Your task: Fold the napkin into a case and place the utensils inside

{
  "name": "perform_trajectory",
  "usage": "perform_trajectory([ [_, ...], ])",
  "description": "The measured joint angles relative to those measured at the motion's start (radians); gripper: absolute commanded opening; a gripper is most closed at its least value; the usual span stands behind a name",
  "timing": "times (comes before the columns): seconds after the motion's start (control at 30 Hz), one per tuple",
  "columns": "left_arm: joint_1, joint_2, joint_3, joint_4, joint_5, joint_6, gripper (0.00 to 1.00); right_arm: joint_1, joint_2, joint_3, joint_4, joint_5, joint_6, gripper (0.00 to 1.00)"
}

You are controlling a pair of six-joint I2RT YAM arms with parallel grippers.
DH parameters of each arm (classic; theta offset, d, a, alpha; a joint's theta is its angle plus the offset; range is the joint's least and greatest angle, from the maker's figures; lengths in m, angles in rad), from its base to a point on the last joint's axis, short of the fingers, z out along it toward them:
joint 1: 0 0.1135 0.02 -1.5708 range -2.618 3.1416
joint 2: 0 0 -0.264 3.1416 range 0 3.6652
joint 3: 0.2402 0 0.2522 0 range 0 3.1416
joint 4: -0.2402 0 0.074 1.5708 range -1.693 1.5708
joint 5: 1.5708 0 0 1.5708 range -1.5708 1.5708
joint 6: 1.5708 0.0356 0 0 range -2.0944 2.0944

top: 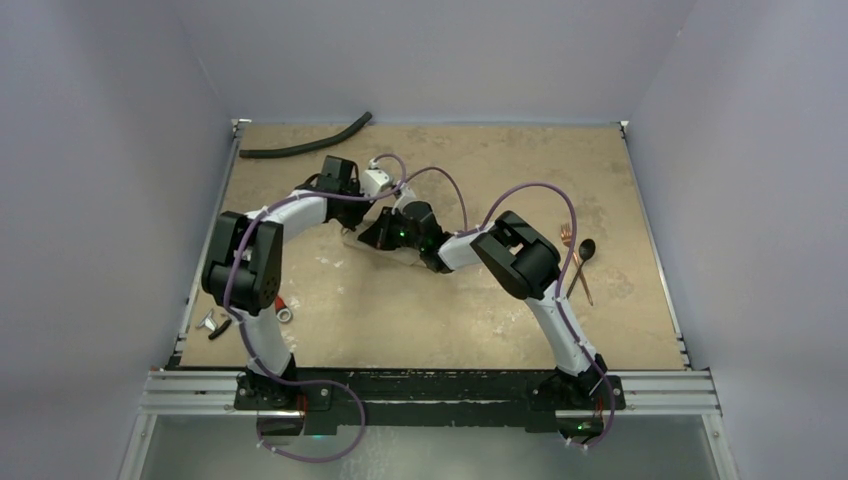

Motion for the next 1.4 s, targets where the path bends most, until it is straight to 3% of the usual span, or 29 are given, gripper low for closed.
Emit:
perform_trajectory([
  [0.37,0.0,-0.132,-0.048,-0.048,0.017,0.027,0.0,0.002,0.0,0.028,-0.06,0.017,0.018,0.0],
  [0.97,0.0,-0.141,-0.08,-0.073,0.026,0.058,0.0,0.005,0.019,0.151,-0.226,0.069,0.04,0.0],
  [1.17,0.0,-0.124,-0.087,-0.068,0.027,0.091,0.0,0.0,0.006,0.071,-0.113,0.062,0.055,0.0],
  [1.4,0.0,-0.076,-0.104,-0.053,0.031,0.125,0.0,-0.06,-0.014,-0.046,0.058,-0.083,0.075,0.0],
])
